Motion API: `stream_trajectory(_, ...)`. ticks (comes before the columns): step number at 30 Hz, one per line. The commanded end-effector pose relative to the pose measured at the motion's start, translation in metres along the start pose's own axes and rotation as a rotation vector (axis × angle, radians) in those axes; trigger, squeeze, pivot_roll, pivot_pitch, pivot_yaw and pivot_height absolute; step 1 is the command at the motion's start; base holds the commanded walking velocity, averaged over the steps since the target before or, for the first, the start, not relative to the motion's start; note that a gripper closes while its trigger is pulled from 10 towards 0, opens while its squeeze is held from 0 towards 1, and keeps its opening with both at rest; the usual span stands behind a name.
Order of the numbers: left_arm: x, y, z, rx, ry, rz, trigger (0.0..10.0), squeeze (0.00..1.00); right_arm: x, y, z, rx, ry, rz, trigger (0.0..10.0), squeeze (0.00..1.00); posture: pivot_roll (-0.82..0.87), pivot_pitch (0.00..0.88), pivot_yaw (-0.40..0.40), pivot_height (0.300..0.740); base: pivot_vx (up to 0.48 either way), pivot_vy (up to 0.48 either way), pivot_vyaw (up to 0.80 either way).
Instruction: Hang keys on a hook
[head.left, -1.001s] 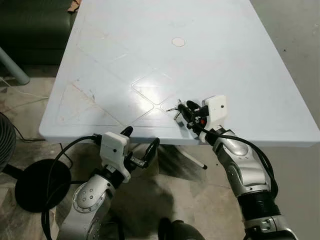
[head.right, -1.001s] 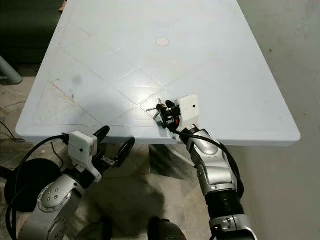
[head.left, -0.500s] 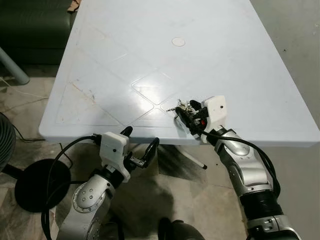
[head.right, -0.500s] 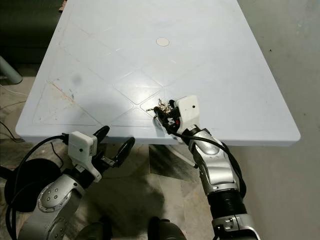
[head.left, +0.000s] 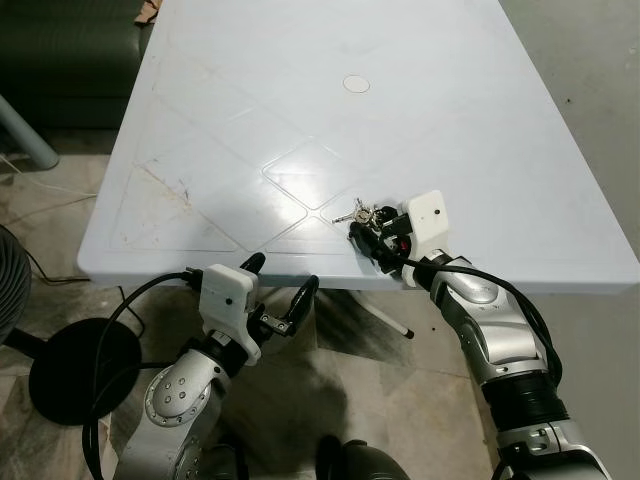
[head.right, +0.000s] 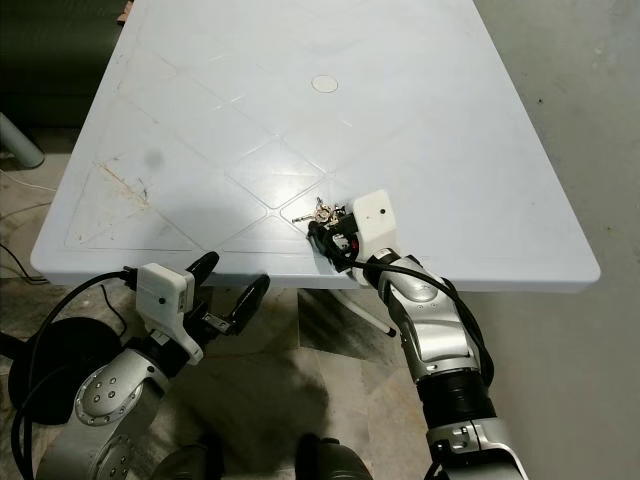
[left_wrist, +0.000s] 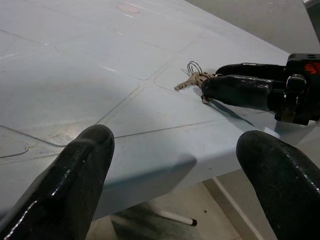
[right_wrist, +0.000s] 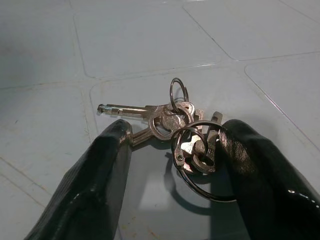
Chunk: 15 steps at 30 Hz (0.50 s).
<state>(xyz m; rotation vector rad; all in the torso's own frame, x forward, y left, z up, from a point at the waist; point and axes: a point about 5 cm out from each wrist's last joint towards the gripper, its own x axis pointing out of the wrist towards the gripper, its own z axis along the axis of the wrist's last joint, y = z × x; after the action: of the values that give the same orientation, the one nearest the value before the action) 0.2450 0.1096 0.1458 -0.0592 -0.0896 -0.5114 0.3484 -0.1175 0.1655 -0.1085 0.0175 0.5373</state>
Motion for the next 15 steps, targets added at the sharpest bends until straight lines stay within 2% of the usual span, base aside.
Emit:
stream_trajectory(1,-0.0030,-0.0037,0.0021,-0.002,-0.012,0.000,10.0,0.00,-0.0036,-0.0023,-0.0067,0.010,0.028,-0.003,2.6,0.00,0.10,0.279,-0.126,0.740,0.000,0.000,0.00)
stream_trajectory(2,-0.0030,-0.0037,0.0021,-0.002,-0.012,0.000,10.0,0.00,-0.0036,-0.0023,-0.0067,0.010,0.028,-0.003,2.6,0.00,0.10,0.279,-0.126,0.740,0.000,0.000,0.00)
stream_trajectory(3,-0.0030,-0.0040,0.0021,-0.002,-0.012,-0.001,10.0,0.00,-0.0039,-0.0030,-0.0062,0.000,0.025,-0.009,0.2,0.00,0.10,0.278,-0.128,0.740,0.000,0.000,0.00)
stream_trajectory(4,-0.0028,-0.0041,0.0021,-0.002,-0.012,-0.001,10.0,0.00,-0.0039,-0.0032,-0.0060,-0.002,0.024,-0.010,0.0,0.00,0.10,0.278,-0.128,0.740,0.000,0.000,0.00)
stream_trajectory(15,-0.0027,-0.0039,0.0025,-0.004,-0.015,0.005,10.0,0.00,-0.0034,-0.0020,-0.0033,-0.005,-0.004,-0.008,0.0,0.00,0.10,0.281,-0.130,0.740,0.000,0.000,0.00)
